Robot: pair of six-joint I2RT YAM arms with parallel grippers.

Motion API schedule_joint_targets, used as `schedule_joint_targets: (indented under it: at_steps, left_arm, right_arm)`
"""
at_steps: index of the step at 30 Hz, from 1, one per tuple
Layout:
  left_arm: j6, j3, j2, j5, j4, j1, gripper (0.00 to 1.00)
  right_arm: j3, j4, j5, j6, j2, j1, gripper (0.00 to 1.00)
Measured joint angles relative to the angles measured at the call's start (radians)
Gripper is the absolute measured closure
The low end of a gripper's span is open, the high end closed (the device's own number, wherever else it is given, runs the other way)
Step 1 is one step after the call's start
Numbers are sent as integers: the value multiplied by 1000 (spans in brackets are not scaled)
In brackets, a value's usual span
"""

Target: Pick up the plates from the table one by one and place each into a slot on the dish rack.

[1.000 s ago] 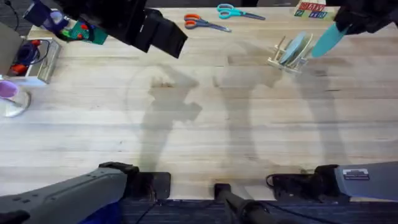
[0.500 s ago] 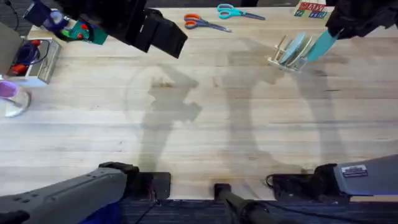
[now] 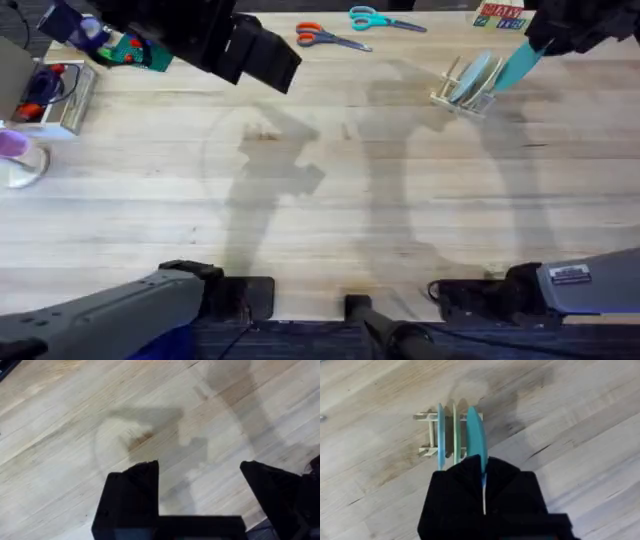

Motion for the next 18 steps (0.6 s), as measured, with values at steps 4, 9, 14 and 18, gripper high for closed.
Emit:
schedule_joint_targets:
  at_steps: [4, 9, 14, 18]
  left_arm:
    - [0, 0, 0, 0, 0, 0, 7]
    - [0, 0, 0, 0, 0, 0, 8]
    - [0, 0, 0, 0, 0, 0, 7]
    - [0, 0, 0, 0, 0, 0, 7]
  right_arm:
    - [0, 1, 0, 0, 5, 0, 972]
    - [0, 1, 0, 0, 30, 0, 972]
    - [0, 7, 0, -4, 56, -1, 971]
    - [0, 21, 0, -4, 65, -2, 971]
